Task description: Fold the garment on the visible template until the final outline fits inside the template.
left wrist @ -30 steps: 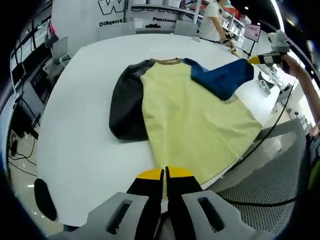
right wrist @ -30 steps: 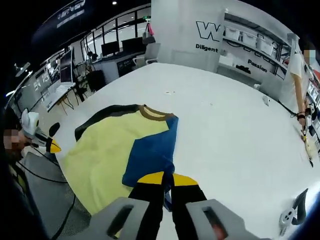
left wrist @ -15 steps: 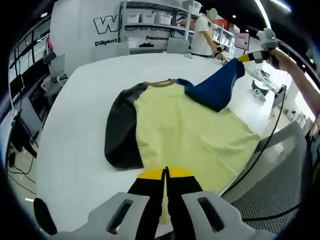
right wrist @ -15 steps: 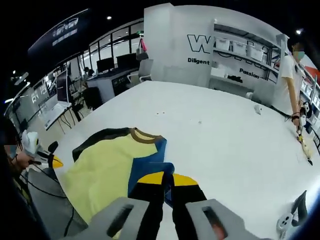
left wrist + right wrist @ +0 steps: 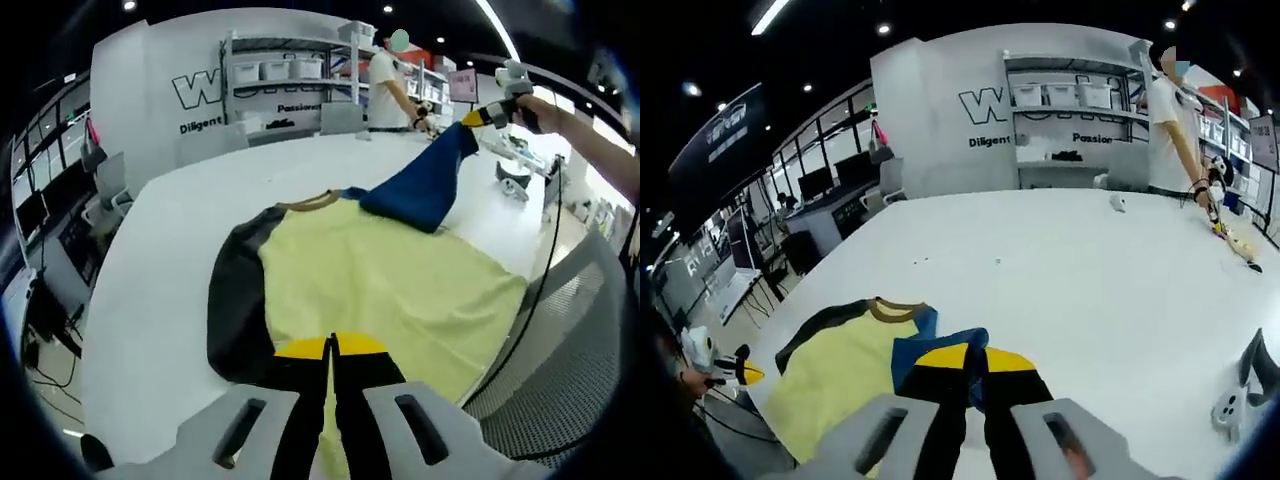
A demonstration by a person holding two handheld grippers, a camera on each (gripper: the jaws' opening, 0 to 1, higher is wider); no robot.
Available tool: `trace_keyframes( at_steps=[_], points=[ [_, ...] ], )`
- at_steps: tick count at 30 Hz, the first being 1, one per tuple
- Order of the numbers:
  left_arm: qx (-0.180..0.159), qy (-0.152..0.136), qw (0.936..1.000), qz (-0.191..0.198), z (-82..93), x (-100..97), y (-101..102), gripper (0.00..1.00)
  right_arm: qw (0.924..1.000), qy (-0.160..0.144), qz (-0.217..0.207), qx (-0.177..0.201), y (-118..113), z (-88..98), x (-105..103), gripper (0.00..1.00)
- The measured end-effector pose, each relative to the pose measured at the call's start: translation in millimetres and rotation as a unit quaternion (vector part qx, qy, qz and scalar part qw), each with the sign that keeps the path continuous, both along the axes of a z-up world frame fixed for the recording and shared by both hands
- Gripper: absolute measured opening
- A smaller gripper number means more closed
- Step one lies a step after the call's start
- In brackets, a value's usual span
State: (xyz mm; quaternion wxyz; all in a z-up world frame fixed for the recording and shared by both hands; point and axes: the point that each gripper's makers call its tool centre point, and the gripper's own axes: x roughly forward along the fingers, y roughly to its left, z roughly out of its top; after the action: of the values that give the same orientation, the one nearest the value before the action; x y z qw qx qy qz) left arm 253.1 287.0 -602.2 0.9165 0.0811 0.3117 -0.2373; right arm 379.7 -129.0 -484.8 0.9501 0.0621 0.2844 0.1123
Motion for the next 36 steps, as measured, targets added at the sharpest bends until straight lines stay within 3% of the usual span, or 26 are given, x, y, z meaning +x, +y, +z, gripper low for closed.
trace_keyframes(
  at_steps=[1, 3, 6, 16, 22, 28, 30, 33, 36],
  points=[
    [-0.007, 0.009, 0.9999, 0.003, -2.5, -1.5, -1, 0.0, 0.9998, 0.006, -0.007, 0.019, -4, -2.0, 0, 0.0],
    [-0.01, 0.003, 0.9999, 0.003, -0.3, -2.4, -2, 0.0, 0.9996, 0.0, -0.017, 0.023, -13, -2.5, 4, 0.0],
    [-0.007, 0.002, 1.0, -0.004, 1.0, -5.4, -3, 0.0, 0.9996, -0.003, -0.027, 0.005, -30, -1.6, 7, 0.0],
    [-0.007, 0.007, 0.9999, 0.008, 1.0, -6.9, 1, 0.0, 0.9979, -0.003, -0.061, 0.021, -86, -1.0, 28, 0.0],
    [-0.008, 0.01, 0.9999, 0.006, 3.0, -7.7, -3, 0.0, 0.9965, -0.002, -0.08, 0.022, -101, -4.2, 34, 0.0],
    [-0.008, 0.011, 0.9999, 0.004, 3.1, -8.2, -3, 0.0, 0.9963, 0.0, -0.083, 0.023, -99, -5.8, 38, 0.0],
    [-0.008, 0.009, 0.9999, 0.012, 4.0, -7.9, 1, 0.0, 0.9946, -0.001, -0.073, 0.074, -77, -0.2, 42, 0.0],
    [-0.012, 0.008, 0.9997, 0.017, 3.5, -8.6, 4, 0.0, 0.9961, -0.004, -0.059, 0.065, -64, 6.6, 43, 0.0],
    [0.0, 0.004, 1.0, 0.008, 1.7, -10.0, 4, 0.0, 0.9958, -0.007, -0.039, 0.083, -46, 11.5, 47, 0.0]
  ],
)
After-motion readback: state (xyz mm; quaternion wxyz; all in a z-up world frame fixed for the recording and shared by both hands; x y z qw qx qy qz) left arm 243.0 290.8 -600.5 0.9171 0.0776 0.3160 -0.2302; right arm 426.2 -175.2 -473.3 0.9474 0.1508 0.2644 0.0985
